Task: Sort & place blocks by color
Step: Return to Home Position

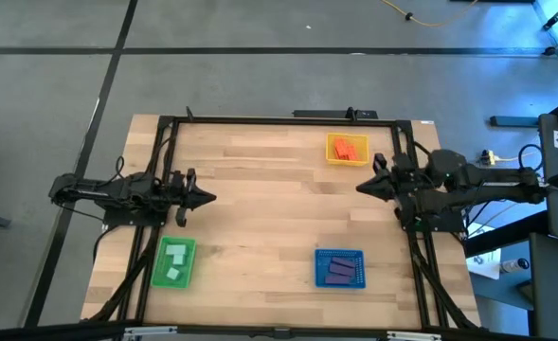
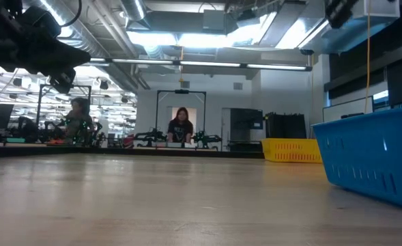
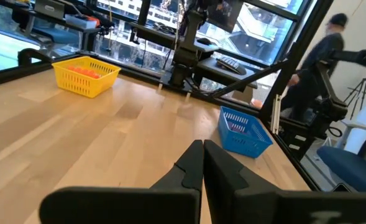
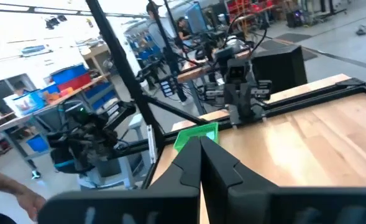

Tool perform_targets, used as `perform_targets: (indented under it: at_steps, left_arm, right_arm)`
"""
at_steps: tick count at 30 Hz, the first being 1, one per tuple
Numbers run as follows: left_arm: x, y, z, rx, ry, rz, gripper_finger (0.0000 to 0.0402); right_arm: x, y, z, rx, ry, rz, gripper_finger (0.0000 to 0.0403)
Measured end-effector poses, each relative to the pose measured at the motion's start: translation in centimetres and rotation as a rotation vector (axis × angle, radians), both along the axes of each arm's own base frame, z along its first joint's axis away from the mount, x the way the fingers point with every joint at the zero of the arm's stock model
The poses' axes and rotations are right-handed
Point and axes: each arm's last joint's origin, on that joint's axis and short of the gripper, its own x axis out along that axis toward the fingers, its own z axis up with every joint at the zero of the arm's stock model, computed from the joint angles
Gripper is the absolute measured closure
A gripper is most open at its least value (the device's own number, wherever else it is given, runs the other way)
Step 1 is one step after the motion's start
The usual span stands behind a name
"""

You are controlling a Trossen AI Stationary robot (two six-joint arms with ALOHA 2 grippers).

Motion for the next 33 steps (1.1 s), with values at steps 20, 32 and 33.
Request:
perform_targets:
  at_steps: [20, 32, 33]
  left_arm:
    - [0.0, 0.0, 0.0, 0.0, 0.0, 0.001, 0.0389]
    - [0.0, 0.0, 0.0, 0.0, -0.005, 0.003, 0.0396]
    - [0.0, 0.0, 0.1, 0.0, -0.005, 0.003, 0.0395]
  right_arm:
    - [-5.2, -0.1, -8.2, 0.011, -0.166, -0.012, 0.0402]
    - [-4.5, 0.1, -10.3, 0.019, -0.175, 0.063, 0.0402]
    - [-4.3, 0.1, -10.8, 0.03, -0.184, 0.064, 0.0402]
